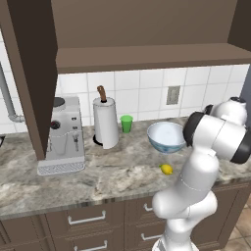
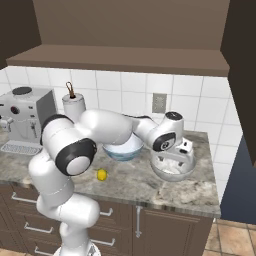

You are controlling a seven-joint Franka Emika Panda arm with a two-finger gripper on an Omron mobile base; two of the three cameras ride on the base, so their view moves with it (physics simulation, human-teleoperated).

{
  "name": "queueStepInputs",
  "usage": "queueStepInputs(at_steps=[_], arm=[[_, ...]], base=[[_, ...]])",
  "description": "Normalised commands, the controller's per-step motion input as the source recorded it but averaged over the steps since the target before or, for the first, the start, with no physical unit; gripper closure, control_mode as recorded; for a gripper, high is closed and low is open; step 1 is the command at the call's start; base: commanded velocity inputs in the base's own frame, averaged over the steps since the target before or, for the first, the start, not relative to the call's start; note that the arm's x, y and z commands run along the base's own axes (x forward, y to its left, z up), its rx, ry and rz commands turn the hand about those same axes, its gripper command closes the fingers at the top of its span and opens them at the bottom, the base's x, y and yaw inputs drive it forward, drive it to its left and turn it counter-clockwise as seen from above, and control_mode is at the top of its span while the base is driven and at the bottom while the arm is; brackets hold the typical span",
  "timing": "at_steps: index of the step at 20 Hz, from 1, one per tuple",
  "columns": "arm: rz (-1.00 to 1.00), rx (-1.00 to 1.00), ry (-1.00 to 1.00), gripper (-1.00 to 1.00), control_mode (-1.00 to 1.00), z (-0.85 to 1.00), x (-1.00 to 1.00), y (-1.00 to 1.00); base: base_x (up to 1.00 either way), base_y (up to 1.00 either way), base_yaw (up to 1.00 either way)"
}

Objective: Pick both bowls and place them on the counter. Then place the lemon in one bowl and place the marshmallow in the other bowl.

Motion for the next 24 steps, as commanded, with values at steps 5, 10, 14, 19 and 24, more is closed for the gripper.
queueStepInputs(at_steps=[5, 10, 14, 19, 24], arm=[[0.00, 0.00, -0.10, -1.00, -1.00, 0.20, -0.31, 0.03], [0.00, 0.00, -0.21, -1.00, -1.00, 0.13, -0.46, 0.26], [0.00, -0.03, -0.21, -1.00, -1.00, 0.32, -0.41, 0.30], [0.00, -0.07, -0.07, -1.00, -1.00, 0.38, -0.51, 0.29], [0.00, -0.03, 0.00, -1.00, -1.00, 0.35, -0.47, 0.42]], base=[[0.00, 0.00, 0.00], [0.00, 0.00, 0.00], [0.00, 0.00, 0.00], [0.00, 0.00, 0.00], [0.00, 0.00, 0.00]])
